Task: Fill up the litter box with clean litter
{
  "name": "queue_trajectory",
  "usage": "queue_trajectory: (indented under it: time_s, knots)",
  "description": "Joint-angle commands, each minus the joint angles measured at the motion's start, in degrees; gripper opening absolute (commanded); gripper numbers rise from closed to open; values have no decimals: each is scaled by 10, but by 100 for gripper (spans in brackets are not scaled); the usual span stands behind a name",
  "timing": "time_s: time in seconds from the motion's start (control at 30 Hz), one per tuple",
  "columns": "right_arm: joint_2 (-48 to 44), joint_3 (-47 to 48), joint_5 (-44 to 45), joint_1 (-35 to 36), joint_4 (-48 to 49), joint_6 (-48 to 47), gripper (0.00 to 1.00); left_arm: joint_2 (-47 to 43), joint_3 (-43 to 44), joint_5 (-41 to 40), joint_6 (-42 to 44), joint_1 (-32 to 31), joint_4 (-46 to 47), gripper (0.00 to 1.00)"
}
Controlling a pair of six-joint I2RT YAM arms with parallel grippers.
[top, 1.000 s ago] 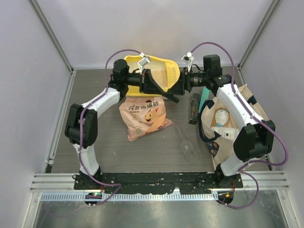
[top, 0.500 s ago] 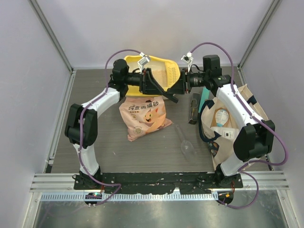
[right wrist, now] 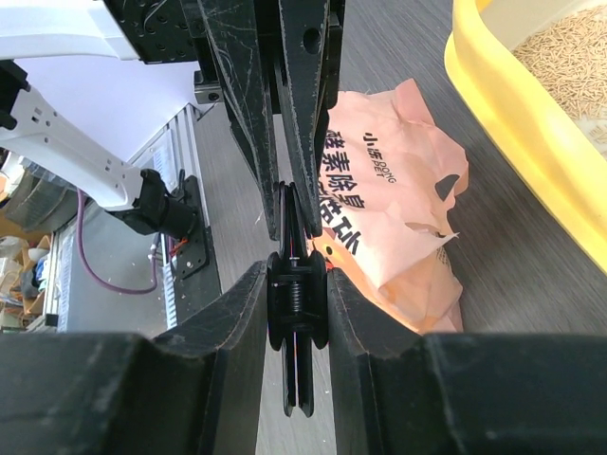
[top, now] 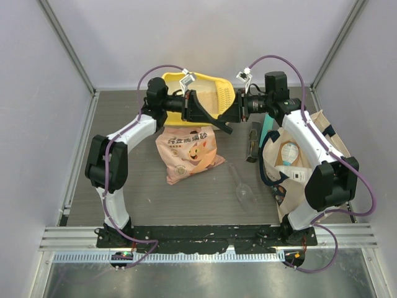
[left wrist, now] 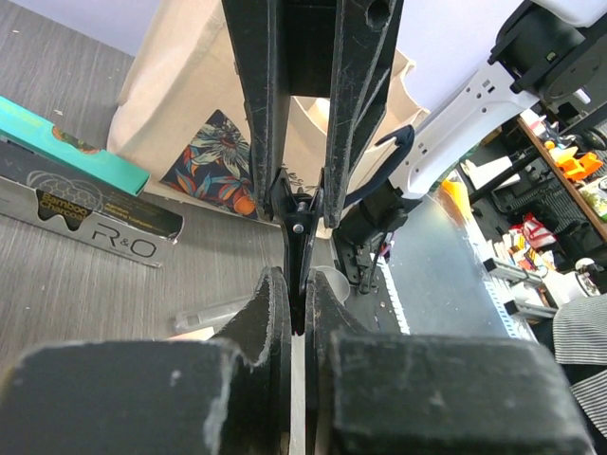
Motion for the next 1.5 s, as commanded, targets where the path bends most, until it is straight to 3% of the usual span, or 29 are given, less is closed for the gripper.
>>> queue_trajectory:
  time_s: [0.0, 0.03, 0.13, 0.4, 0.5, 0.57, 0.63, 0.67, 0.77, 0.87, 0.93, 1.0, 1.03, 1.1, 1.27, 1.47]
  knots:
    - [-5, -3, 20, 0, 38, 39, 20, -2, 7, 13, 0, 0, 31, 0]
    - [-5, -4, 23, -1, 37, 39, 34, -3, 8, 14, -1, 1, 32, 0]
    - [-8, -6, 21, 0, 37, 39, 46, 0, 8, 5, -17, 3, 43, 0]
    - [-10, -9, 17, 0, 36, 37, 47, 3, 8, -1, -37, 4, 57, 0]
    - [-8, -10, 14, 0, 40, 38, 40, 3, 7, 0, -38, 5, 58, 0]
    - [-6, -12, 10, 0, 45, 37, 25, 3, 7, -1, -39, 5, 57, 0]
    - [-3, -11, 3, 0, 49, 33, 5, 4, 7, -3, -41, 5, 54, 17]
    - [-4, -10, 6, 0, 49, 34, 1, 3, 6, -5, -41, 6, 53, 34]
    - [-2, -2, 14, -1, 49, 39, 1, -2, 3, -10, -40, 7, 51, 48]
    - [4, 11, 5, -8, 49, 66, 1, -9, 3, -22, -41, 16, 48, 54]
    - [20, 22, -43, -30, 66, 112, 1, -14, 5, -41, -46, 30, 46, 54]
    - [42, 16, -94, -44, 117, 236, 1, -20, 12, -60, -53, 55, 34, 55]
    - [48, 12, -134, -49, 180, 275, 2, -24, 16, -71, -52, 64, 29, 56]
    - [59, 16, -160, -58, 213, 348, 1, -35, 26, -80, -22, 85, -5, 57]
    - [81, 28, -203, -58, 234, 391, 1, -64, 3, -74, 37, 99, -47, 58]
    - [78, 27, -169, -60, 251, 375, 1, -115, -59, -68, 132, 98, -74, 58]
